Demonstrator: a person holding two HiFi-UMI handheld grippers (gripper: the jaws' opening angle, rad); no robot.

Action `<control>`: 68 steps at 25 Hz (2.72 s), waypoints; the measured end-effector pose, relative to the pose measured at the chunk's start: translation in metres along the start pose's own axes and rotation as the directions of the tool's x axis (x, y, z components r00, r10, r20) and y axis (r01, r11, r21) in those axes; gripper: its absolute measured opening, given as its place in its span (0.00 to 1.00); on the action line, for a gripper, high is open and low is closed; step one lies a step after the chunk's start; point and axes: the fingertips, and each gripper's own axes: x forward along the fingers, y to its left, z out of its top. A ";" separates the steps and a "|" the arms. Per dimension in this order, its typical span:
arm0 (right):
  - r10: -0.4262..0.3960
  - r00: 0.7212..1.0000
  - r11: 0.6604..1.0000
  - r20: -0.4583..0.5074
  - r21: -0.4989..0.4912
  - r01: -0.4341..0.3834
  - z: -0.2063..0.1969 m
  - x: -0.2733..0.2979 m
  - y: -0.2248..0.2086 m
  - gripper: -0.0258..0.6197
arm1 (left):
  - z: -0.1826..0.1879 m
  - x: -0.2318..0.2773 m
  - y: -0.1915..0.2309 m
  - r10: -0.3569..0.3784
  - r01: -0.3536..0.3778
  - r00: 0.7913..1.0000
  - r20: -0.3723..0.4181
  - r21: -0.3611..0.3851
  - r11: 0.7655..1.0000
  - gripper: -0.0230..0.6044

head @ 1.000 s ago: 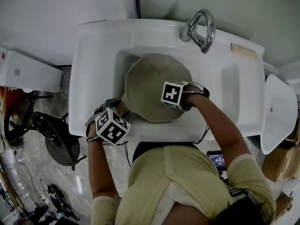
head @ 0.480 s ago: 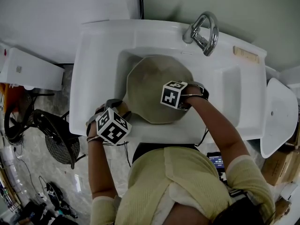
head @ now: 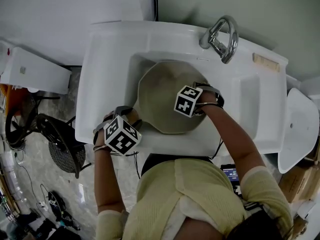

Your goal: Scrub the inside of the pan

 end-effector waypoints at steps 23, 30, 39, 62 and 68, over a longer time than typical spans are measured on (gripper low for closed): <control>-0.369 0.910 0.920 0.191 -0.067 0.387 0.048 -0.007 -0.061 0.16 | 0.001 0.001 0.000 -0.001 0.001 1.000 0.020 -0.007 1.000 0.45; -0.387 0.880 0.911 0.277 -0.030 0.410 0.067 -0.014 -0.066 0.16 | 0.000 0.001 0.001 0.002 -0.002 1.000 0.021 -0.008 1.000 0.45; -0.386 0.838 0.914 0.386 0.034 0.405 0.095 -0.026 -0.068 0.16 | 0.000 0.000 0.000 0.003 -0.003 1.000 0.028 -0.010 1.000 0.45; -0.194 0.858 0.970 0.475 0.223 0.096 0.116 -0.022 -0.035 0.16 | 0.001 0.001 0.001 0.005 -0.004 0.999 0.036 -0.012 1.000 0.45; -0.152 0.863 0.965 0.481 0.260 0.025 0.123 -0.016 -0.027 0.16 | 0.001 0.001 0.001 0.002 -0.001 0.999 0.036 -0.016 1.000 0.45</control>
